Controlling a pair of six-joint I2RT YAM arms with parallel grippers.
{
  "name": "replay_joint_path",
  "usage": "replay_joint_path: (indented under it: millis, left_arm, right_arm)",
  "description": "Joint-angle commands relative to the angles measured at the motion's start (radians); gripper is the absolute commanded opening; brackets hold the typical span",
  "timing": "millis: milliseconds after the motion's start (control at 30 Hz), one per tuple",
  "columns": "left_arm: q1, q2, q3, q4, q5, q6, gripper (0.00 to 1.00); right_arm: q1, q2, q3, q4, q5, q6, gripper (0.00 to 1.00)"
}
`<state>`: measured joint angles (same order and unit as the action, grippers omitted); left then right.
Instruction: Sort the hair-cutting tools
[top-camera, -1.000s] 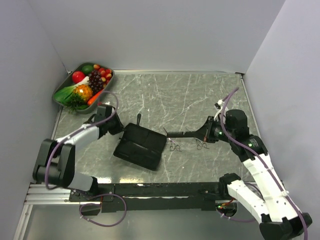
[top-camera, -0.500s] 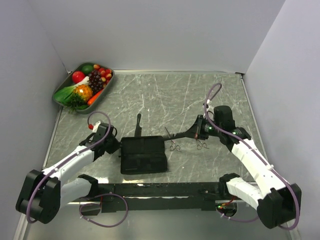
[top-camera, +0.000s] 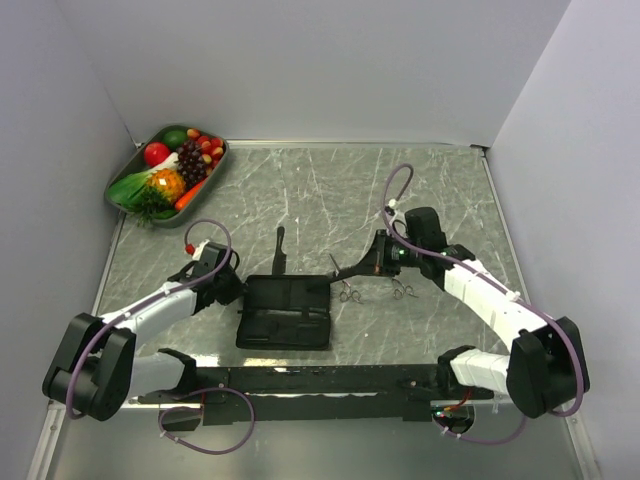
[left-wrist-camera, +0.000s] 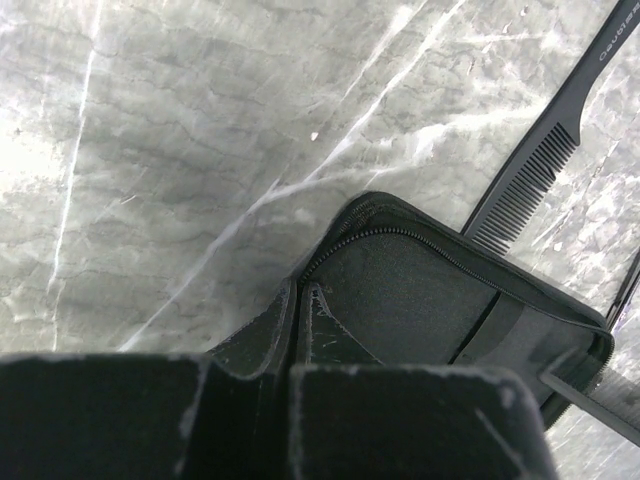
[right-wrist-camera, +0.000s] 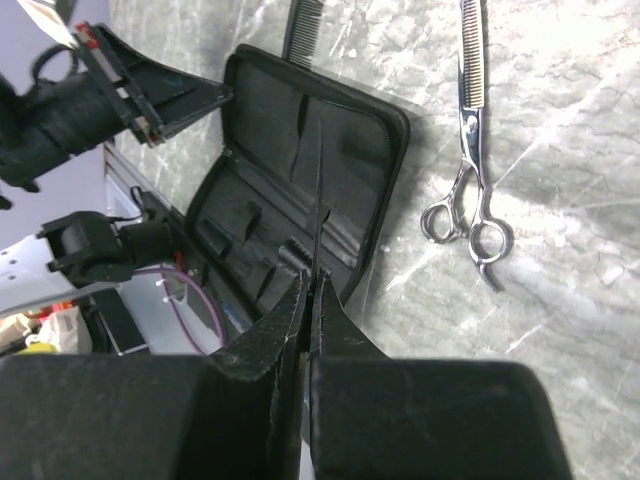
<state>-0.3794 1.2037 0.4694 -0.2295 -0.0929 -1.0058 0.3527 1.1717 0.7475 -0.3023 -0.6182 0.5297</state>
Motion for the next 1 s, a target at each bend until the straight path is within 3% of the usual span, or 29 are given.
replay_joint_path:
  millis: [0,267,967]
  left_arm:
    - [-0.004,0.028,0.020,0.013,0.007,0.039,0.01]
    - [-0.004,0.014,0.000,0.006,0.018,0.039,0.01]
    - [-0.004,0.007,0.049,-0.051,0.013,0.081,0.01]
  right_arm:
    - [0.032,0.037,-0.008,0.104,0.043,0.004,0.00]
    - [0.080,0.115,-0.028,0.166,0.117,0.039,0.00]
    - [0.169,0.365,-0.050,0.333,0.110,0.159,0.00]
